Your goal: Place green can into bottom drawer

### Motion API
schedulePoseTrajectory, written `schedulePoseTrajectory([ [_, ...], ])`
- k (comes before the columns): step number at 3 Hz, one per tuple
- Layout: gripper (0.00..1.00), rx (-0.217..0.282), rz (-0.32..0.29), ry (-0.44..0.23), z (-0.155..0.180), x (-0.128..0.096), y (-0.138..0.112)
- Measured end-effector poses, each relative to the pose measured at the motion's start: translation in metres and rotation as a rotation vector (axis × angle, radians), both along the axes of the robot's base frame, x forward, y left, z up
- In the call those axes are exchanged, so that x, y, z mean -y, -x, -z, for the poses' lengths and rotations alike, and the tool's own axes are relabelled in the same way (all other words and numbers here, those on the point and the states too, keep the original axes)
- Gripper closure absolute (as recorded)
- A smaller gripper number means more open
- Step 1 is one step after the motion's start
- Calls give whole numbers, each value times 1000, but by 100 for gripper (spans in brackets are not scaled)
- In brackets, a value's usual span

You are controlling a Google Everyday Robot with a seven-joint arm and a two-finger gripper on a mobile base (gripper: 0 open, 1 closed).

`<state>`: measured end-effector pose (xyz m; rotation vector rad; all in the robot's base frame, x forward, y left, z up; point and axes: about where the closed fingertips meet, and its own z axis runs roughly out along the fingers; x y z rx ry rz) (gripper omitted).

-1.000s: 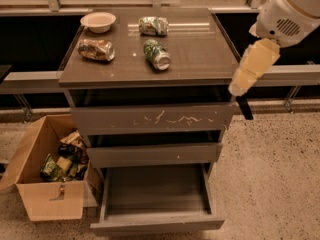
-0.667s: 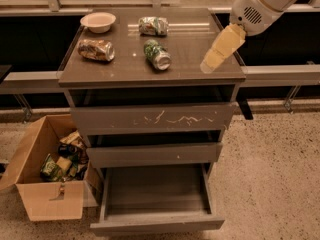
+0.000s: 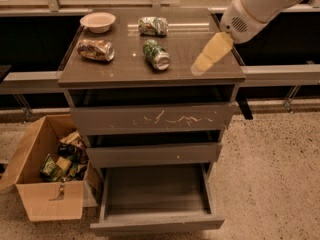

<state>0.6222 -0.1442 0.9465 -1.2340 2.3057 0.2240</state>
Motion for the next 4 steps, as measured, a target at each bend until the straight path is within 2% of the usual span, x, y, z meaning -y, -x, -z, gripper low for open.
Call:
schedulePoseTrajectory([
  [1,0,-41,42,-64,40,-28,-45],
  [2,0,-70,91,-108,68,-51,-76],
  [3,0,-67,119,-127,79,-69,-103],
  [4,0,-60,133,-110,87,-86,-128],
])
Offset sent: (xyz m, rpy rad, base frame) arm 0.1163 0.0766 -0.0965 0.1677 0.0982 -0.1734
